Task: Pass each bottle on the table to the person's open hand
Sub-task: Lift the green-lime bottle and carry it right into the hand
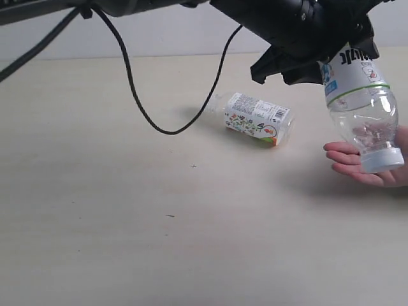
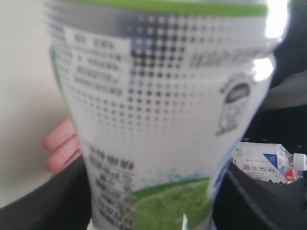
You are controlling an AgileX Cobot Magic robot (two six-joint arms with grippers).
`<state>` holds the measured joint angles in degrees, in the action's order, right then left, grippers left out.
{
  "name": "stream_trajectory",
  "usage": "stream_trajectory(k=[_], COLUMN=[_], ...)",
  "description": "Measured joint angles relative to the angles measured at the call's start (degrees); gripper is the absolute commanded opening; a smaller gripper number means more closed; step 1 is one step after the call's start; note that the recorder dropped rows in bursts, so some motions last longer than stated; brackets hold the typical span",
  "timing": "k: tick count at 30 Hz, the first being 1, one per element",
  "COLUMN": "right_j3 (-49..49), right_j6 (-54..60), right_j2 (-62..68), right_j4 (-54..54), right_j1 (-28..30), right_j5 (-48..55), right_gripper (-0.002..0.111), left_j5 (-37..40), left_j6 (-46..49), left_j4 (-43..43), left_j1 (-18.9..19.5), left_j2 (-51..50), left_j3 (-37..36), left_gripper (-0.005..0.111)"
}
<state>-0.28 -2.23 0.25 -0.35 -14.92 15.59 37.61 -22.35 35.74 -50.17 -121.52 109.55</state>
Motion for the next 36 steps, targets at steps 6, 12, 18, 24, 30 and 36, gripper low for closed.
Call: stream_trajectory(k=[6, 12, 18, 24, 30, 36], right_j3=[0.00, 0.00, 0.00, 0.00, 0.00, 0.00], right_j6=[0.00, 0.00, 0.00, 0.00, 0.00, 0.00], right_j2=[0.00, 0.00, 0.00, 0.00, 0.00, 0.00], right_j4=[0.00, 0.00, 0.00, 0.00, 0.00, 0.00], right_j1=[0.00, 0.00, 0.00, 0.00, 0.00, 0.00], right_j5=[0.00, 0.00, 0.00, 0.00, 0.00, 0.00], right_gripper=[0.000, 0.000, 0.000, 0.000, 0.000, 0.000], left_j5=[-3.98, -4.63, -5.89, -9.31, -11.37, -11.64], left_j6=[5.18, 10.58, 21.46, 25.61, 29.18, 29.40], left_j4=[7.72, 17.50, 27.91, 29.89, 30.21, 31.06], left_j1=[-0.23, -0.35, -0.81, -1.57, -1.71, -1.71], left_j2=[-4.61, -9.03, -11.66, -12.76, -13.48, -15.32], left_j3=[0.00, 0.00, 0.00, 0.00, 0.21, 0.21], left_gripper=[0.000, 0.000, 0.000, 0.000, 0.000, 0.000])
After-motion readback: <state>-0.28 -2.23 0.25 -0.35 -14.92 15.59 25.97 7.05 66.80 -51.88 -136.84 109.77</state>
